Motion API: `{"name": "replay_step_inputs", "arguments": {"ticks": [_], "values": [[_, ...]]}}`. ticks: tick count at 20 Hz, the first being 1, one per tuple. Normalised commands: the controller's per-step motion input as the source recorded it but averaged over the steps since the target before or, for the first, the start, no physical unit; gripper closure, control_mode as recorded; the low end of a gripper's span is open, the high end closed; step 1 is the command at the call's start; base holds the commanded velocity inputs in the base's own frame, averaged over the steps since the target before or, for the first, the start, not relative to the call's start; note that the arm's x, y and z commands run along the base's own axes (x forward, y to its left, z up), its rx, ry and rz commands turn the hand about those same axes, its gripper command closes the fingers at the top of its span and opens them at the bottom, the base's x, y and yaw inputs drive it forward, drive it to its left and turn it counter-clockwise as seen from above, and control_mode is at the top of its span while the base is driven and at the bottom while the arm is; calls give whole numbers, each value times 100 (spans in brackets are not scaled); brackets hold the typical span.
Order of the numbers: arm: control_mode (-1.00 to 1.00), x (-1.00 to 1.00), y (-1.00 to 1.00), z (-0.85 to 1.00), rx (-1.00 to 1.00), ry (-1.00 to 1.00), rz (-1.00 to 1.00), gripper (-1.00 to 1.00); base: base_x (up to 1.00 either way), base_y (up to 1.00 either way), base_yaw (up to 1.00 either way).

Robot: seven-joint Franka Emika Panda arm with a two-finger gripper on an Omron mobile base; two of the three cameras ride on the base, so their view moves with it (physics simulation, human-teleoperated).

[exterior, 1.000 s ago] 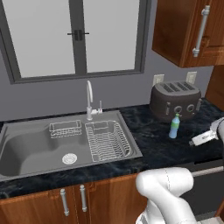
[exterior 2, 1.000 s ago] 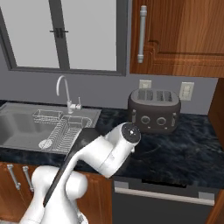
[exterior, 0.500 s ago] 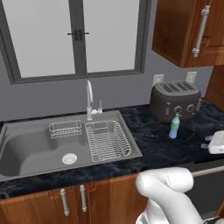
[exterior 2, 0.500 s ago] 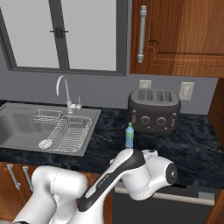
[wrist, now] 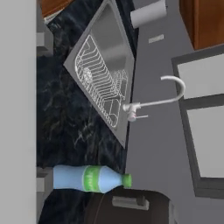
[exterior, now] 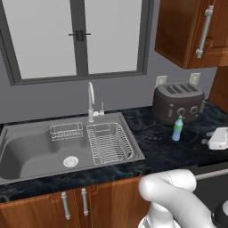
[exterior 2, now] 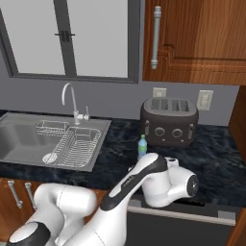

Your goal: Take the bottled waters from the counter and place them in the freezer to freeze. Close the freezer door after placing the bottles.

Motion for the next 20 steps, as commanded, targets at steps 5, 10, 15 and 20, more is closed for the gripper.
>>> {"name": "replay_step_inputs", "arguments": {"ticks": [5, 10, 15, 20], "values": [[-100, 44, -12, -26, 5, -26, 0, -100, 0, 0, 0], [-100, 46, 0, -11, 0, -15, 0, -100, 0, 0, 0], [-100, 38, -5, 0, 0, 4, -1, -100, 0, 0, 0], [-100, 37, -13, -4, 0, 9, -6, -100, 0, 0, 0]]}}
